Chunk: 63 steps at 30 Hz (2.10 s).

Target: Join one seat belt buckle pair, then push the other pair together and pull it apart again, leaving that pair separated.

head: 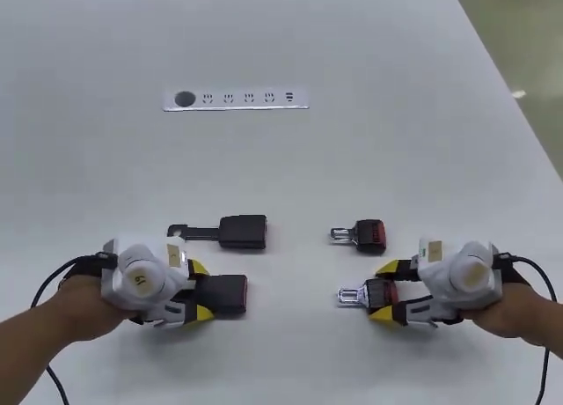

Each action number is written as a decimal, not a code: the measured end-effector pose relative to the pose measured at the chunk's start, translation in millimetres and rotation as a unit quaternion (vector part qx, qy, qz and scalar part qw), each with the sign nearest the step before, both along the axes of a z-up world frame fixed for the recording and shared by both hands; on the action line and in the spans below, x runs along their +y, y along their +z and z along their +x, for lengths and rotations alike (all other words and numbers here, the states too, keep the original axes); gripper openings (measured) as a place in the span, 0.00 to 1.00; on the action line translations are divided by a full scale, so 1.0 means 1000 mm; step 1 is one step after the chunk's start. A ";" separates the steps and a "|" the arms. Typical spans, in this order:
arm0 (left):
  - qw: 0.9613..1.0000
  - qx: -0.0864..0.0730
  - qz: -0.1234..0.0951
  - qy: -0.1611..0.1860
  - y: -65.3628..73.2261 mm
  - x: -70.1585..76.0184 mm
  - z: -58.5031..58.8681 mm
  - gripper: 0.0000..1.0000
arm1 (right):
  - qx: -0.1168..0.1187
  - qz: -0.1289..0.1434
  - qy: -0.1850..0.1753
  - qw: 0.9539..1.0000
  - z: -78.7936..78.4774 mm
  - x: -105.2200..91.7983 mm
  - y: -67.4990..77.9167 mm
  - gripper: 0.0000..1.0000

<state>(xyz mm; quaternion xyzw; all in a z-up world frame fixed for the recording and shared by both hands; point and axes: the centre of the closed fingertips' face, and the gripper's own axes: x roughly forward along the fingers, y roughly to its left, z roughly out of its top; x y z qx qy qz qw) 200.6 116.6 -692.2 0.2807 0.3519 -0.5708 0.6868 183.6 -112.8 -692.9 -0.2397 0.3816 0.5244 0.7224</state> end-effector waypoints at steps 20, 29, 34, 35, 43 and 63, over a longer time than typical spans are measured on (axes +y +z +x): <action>1.000 0.007 0.018 -0.021 0.001 -0.001 -0.001 0.33 | -0.004 0.022 -0.006 1.000 0.006 0.041 0.005 0.35; 1.000 0.009 0.020 -0.016 0.001 -0.001 -0.001 0.33 | -0.010 0.025 0.004 1.000 0.017 0.062 0.005 0.35; 1.000 0.012 0.023 -0.010 0.000 0.000 -0.002 0.33 | -0.011 0.029 0.006 1.000 0.016 0.073 0.005 0.35; 1.000 0.012 0.023 -0.010 0.000 0.000 -0.002 0.33 | -0.011 0.030 0.005 0.999 0.016 0.074 0.005 0.35; 1.000 0.014 0.027 -0.006 -0.001 0.000 -0.002 0.33 | -0.012 0.038 0.009 0.999 0.015 0.092 0.005 0.35; 0.999 0.014 0.036 0.000 0.000 -0.002 -0.002 0.33 | -0.015 0.059 0.013 0.998 0.017 0.138 0.009 0.36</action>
